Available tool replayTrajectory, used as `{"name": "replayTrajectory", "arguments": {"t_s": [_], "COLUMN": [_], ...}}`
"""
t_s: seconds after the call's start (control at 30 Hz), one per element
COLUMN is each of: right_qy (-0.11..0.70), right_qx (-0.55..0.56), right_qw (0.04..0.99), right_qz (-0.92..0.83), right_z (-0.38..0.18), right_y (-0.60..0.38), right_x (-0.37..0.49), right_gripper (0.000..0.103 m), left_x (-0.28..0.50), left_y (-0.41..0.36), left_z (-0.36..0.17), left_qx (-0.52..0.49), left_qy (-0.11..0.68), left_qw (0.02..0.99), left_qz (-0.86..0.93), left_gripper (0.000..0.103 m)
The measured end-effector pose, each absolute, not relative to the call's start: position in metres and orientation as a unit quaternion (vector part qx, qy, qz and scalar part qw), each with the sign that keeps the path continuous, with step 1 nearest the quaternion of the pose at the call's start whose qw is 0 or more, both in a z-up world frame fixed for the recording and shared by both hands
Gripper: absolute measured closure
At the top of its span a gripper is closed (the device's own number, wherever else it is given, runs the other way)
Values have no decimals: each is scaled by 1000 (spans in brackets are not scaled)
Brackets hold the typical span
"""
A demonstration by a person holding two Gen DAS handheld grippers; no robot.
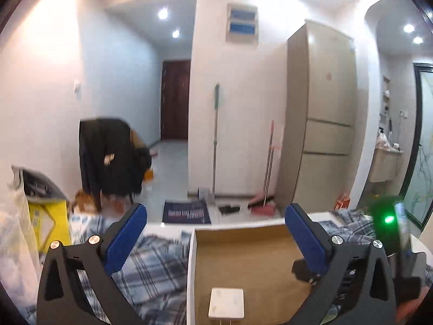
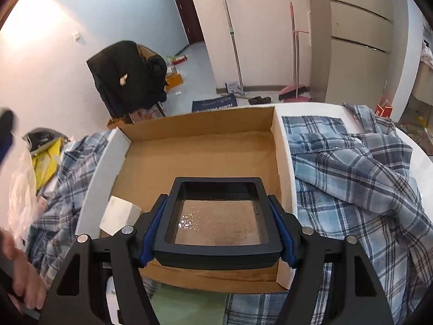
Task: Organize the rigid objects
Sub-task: 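Carry both items over the cardboard box and release them inside, then withdraw both grippers from the box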
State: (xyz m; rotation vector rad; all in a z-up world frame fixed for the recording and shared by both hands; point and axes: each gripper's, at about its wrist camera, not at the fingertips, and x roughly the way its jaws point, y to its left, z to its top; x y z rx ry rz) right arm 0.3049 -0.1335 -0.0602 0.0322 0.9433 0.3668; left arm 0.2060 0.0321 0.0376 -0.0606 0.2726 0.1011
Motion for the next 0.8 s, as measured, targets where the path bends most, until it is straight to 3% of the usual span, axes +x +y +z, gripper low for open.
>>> {"name": "replayTrajectory", "arguments": {"t_s": [0.43, 0.6, 0.8], "right_qy": [501, 513, 472], "right_qx": [-11, 25, 57], "right_qw": [851, 840, 861], "right_qz": [160, 176, 181], "right_z": [-78, -73, -27], "right_y": [-128, -134, -154], "right_x": [307, 309, 284], "right_gripper": [34, 22, 20], "left_x": [194, 184, 156], "left_y": [39, 33, 29], "left_z": [55, 65, 92], "left_qx": [-60, -49, -44], "left_qy": [117, 101, 72], "left_qw": [991, 994, 996], "left_qz": [6, 1, -4], "left_gripper": [0, 0, 0]}}
